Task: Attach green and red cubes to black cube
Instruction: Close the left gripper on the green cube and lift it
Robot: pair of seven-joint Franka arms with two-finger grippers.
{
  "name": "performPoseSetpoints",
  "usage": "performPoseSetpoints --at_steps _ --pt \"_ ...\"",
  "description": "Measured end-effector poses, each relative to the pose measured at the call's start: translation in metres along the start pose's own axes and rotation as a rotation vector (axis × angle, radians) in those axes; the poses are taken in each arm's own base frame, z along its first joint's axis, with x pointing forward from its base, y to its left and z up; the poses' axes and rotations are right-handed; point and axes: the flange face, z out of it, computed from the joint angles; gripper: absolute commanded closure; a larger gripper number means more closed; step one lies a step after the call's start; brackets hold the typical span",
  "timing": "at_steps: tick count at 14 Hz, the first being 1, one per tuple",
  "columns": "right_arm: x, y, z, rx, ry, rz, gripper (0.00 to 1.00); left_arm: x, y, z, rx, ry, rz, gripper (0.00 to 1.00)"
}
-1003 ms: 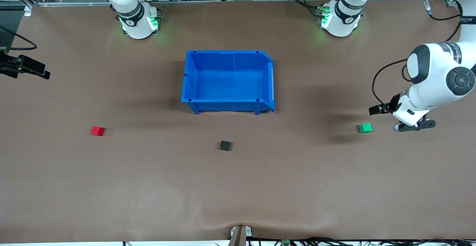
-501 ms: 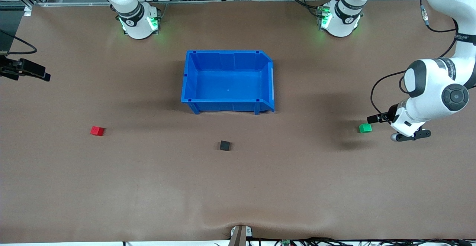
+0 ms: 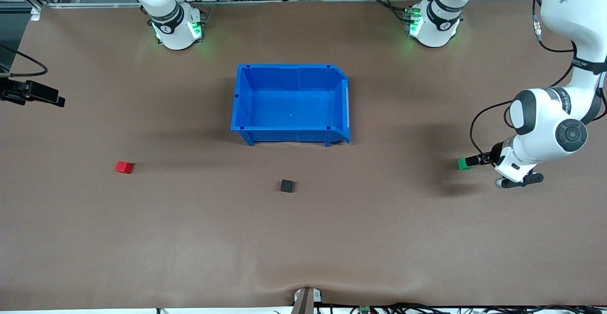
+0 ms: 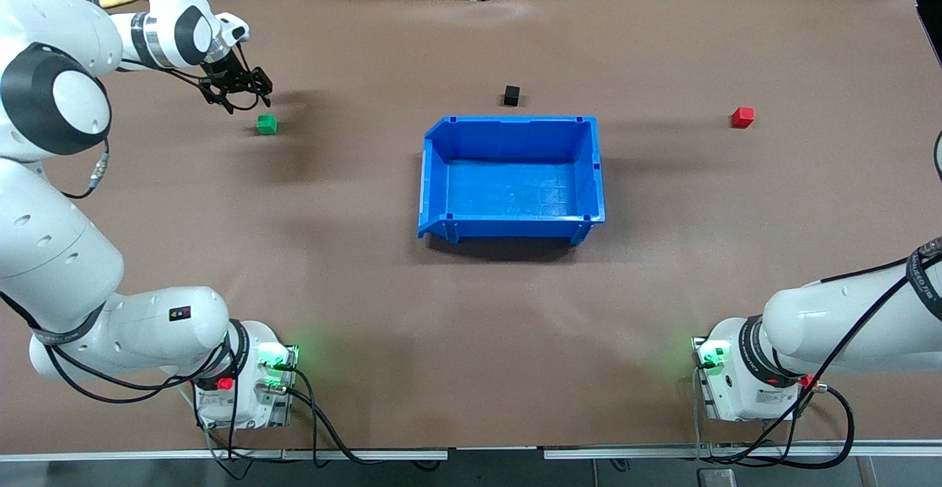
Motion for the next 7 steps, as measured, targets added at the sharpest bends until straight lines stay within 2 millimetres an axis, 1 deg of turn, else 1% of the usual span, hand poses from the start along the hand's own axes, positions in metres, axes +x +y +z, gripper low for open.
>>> performPoseSetpoints --at_steps 4,7 --pt "0.004 0.001 0.008 0.001 -0.015 0.002 0.00 0.005 0.001 0.016 -0.005 -0.003 0.000 0.25" --pt "0.010 0.001 0.017 0.001 -0.032 0.002 0.00 0.006 0.001 0.028 -0.009 -0.003 0.000 0.29"
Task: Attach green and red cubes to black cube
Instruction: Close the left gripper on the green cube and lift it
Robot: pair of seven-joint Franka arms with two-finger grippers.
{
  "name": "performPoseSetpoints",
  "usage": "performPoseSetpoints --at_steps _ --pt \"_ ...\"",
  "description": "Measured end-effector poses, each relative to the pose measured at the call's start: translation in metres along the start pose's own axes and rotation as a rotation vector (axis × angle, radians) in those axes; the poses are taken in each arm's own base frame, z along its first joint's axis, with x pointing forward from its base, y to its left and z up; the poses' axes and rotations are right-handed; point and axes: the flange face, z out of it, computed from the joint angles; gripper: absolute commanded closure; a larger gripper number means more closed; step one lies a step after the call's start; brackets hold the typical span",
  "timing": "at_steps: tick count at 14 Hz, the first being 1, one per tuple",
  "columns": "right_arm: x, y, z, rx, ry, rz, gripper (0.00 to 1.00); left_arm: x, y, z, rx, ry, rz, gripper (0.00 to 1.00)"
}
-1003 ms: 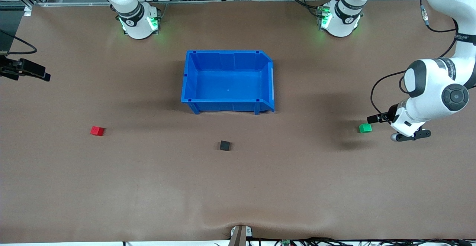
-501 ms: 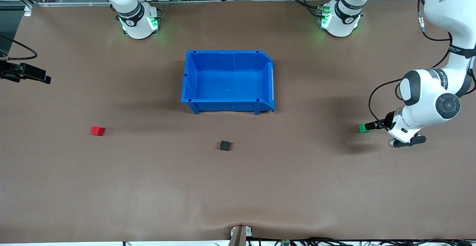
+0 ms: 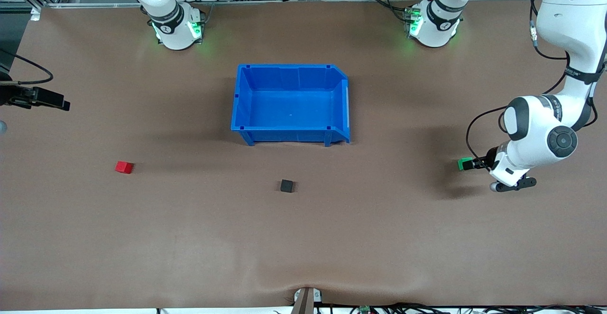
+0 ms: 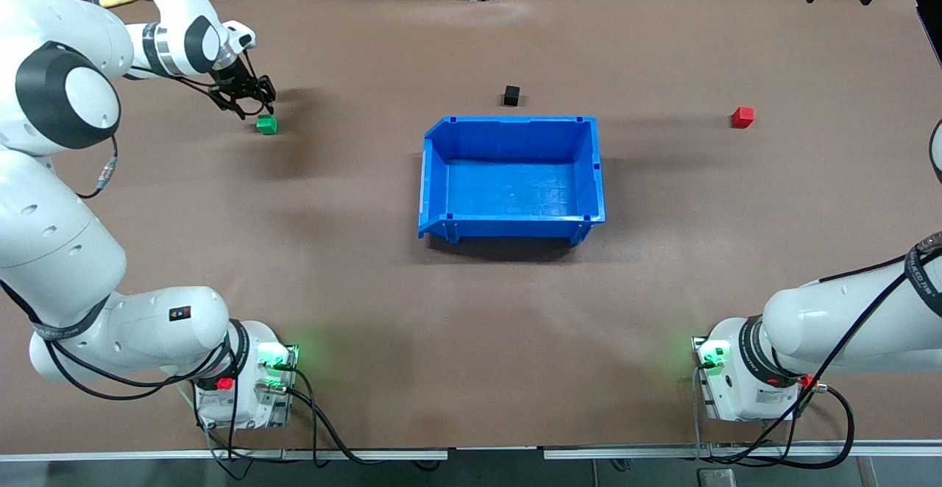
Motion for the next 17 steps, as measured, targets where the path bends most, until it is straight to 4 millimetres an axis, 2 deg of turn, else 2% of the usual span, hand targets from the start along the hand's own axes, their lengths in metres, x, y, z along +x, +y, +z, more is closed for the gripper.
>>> performPoseSetpoints --at_steps 3,7,12,13,14,17 --pt "0.003 0.000 0.004 0.000 -0.002 0.000 0.00 0.000 0.000 0.006 -0.001 -0.008 0.000 0.35" --pt "0.008 0.001 0.009 0.000 0.001 0.001 0.00 -0.001 0.001 0.011 -0.001 -0.015 0.001 0.54" --pt "0.016 0.002 0.019 0.000 -0.011 0.002 0.00 0.000 0.005 0.014 -0.004 -0.009 0.007 0.92" --pt "0.017 0.002 0.021 0.000 -0.011 0.002 0.00 0.000 0.005 0.014 -0.004 -0.009 0.008 0.96" --pt "0.018 0.002 0.022 0.000 -0.011 0.002 0.00 0.000 0.005 0.014 -0.004 -0.009 0.008 1.00" --pt "0.021 0.002 0.024 0.000 -0.007 0.003 0.00 0.005 0.005 0.007 -0.009 0.008 0.004 1.00"
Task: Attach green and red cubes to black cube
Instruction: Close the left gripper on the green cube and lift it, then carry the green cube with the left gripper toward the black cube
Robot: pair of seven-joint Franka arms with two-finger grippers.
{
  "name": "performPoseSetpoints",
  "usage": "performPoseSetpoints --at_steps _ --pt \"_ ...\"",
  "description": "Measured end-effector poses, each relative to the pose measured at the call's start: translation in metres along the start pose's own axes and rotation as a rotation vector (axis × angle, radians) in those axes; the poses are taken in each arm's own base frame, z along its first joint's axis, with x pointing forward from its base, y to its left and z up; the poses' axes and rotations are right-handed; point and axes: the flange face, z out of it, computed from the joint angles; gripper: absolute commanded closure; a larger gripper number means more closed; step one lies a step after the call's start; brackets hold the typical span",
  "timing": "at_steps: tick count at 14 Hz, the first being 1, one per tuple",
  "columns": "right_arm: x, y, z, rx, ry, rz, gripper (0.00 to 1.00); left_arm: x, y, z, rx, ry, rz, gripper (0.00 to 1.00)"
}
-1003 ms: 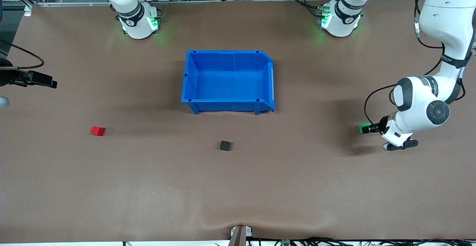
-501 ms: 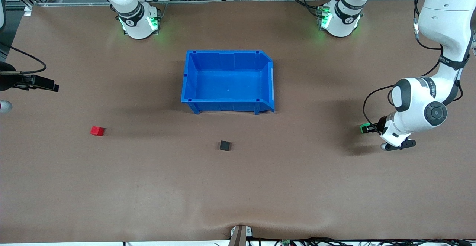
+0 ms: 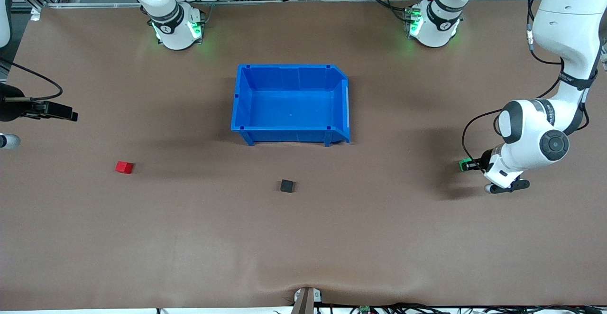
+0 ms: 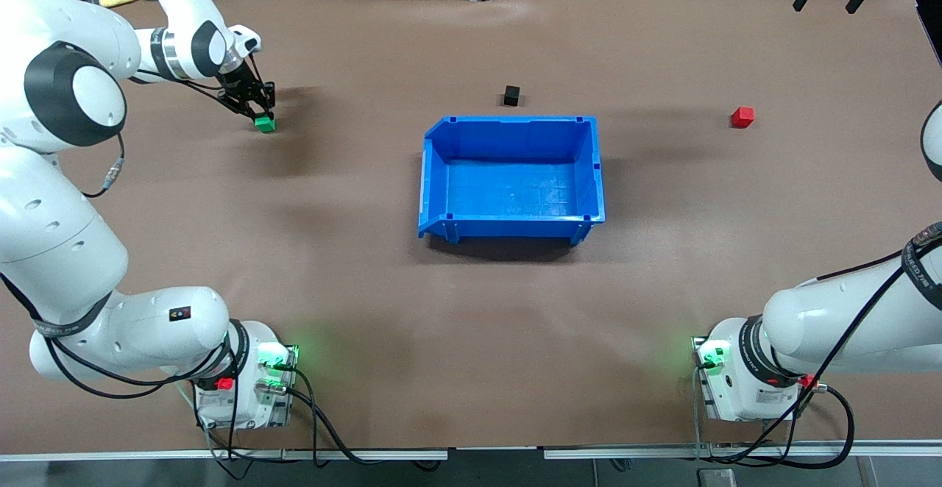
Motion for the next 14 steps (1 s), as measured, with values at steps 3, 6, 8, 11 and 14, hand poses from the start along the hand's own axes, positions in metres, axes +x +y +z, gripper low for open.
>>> performPoseSetpoints --at_steps 3,6,8,11,14 --pt "0.005 0.001 0.009 -0.001 0.010 0.001 0.00 0.005 0.001 -0.006 -0.030 0.011 -0.031 1.00" --pt "0.010 0.001 0.017 -0.001 0.009 0.001 0.00 0.015 0.007 -0.021 -0.069 0.035 -0.105 1.00" --pt "0.014 0.001 0.021 -0.001 0.009 0.001 0.00 0.022 0.023 -0.036 -0.077 0.035 -0.172 1.00" --pt "0.017 0.002 0.024 -0.001 0.008 0.002 0.00 0.026 0.062 -0.053 -0.085 0.036 -0.279 1.00" --pt "0.021 0.002 0.029 -0.002 0.015 0.003 0.00 0.021 0.100 -0.057 -0.094 0.034 -0.383 1.00"
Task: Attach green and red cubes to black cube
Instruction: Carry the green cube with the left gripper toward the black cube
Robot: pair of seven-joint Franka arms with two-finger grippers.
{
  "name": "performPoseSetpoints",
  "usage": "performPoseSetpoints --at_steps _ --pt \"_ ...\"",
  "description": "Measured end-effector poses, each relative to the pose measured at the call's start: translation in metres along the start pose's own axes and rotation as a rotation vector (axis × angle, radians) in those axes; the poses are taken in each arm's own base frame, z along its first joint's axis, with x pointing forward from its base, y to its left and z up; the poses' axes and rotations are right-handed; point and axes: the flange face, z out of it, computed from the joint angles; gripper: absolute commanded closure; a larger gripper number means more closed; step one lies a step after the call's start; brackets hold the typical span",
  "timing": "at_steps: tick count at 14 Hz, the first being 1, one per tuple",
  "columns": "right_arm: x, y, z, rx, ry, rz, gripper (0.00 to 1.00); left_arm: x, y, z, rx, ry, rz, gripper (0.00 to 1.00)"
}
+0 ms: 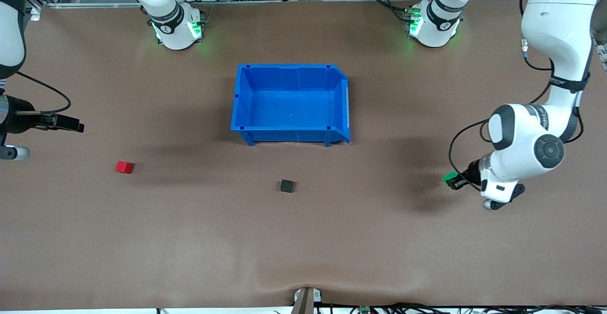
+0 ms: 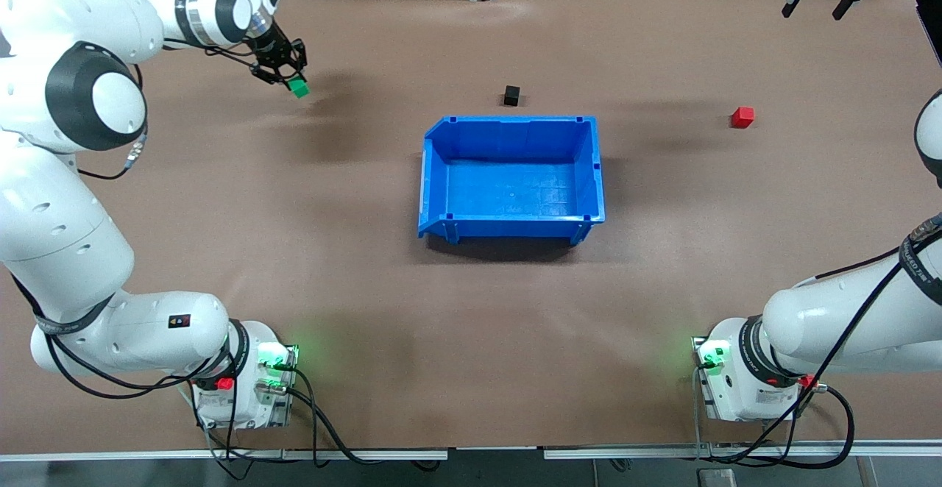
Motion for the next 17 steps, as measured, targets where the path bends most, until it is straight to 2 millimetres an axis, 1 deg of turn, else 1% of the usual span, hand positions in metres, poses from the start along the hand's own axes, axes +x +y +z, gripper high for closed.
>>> performPoseSetpoints --at_steps 2,4,6,8,11,14,17 --pt "0.004 0.000 0.007 0.000 0.002 0.000 0.00 -0.011 0.023 -0.004 -0.026 -0.005 -0.098 1.00" --pt "0.009 0.001 0.015 -0.001 0.010 0.001 0.00 -0.024 0.052 -0.009 -0.051 -0.008 -0.192 1.00" --pt "0.012 0.001 0.025 -0.001 0.017 0.002 0.00 -0.037 0.079 -0.007 -0.062 -0.013 -0.271 1.00" --pt "0.014 0.002 0.033 -0.001 0.019 0.003 0.00 -0.048 0.101 0.000 -0.067 -0.023 -0.363 1.00" --pt "0.016 0.003 0.043 -0.002 0.025 0.004 0.00 -0.057 0.124 0.010 -0.084 -0.056 -0.505 1.00" --pt "0.020 0.004 0.050 -0.002 0.028 0.005 0.00 -0.065 0.138 0.020 -0.092 -0.091 -0.584 1.00" --pt "0.023 0.004 0.055 -0.002 0.024 0.006 0.00 -0.080 0.154 0.027 -0.083 -0.104 -0.644 1.00"
